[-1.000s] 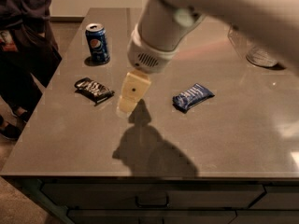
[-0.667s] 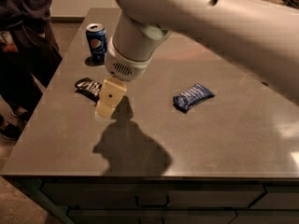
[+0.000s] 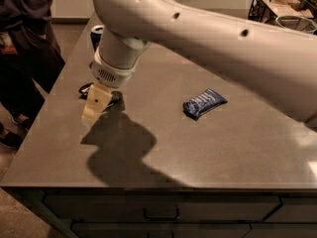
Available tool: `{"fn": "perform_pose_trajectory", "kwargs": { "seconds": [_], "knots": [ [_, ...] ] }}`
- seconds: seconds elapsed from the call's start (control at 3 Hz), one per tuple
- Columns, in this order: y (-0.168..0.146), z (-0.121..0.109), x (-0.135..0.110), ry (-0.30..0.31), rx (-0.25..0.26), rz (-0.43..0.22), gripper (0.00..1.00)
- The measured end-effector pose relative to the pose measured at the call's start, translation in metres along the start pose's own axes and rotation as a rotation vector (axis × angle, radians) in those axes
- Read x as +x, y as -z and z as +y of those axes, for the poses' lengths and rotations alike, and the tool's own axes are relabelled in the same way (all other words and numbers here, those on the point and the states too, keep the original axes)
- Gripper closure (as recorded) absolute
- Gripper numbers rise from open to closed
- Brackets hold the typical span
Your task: Move rxbar chocolate near rxbar blueberry
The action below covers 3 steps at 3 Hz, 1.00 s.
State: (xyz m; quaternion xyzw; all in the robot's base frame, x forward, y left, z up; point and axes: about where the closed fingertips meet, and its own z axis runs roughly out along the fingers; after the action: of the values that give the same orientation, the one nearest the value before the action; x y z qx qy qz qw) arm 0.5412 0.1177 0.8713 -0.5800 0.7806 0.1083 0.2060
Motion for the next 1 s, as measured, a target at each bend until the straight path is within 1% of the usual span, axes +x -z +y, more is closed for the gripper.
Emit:
{"fn": "perform_pose_trajectory", "kwargs": {
  "seconds": [0.33,0.67,1.0],
  "knots": [
    [-0.019,-0.005,-0.01,-0.022,-0.024,-0.001,0.0],
    [-0.033,-0.007,-0.016,-0.033,-0.036,0.007,0.0],
    [-0.043,-0.009,-0.019,-0.041,-0.048,0.024,0.18]
  ]
}}
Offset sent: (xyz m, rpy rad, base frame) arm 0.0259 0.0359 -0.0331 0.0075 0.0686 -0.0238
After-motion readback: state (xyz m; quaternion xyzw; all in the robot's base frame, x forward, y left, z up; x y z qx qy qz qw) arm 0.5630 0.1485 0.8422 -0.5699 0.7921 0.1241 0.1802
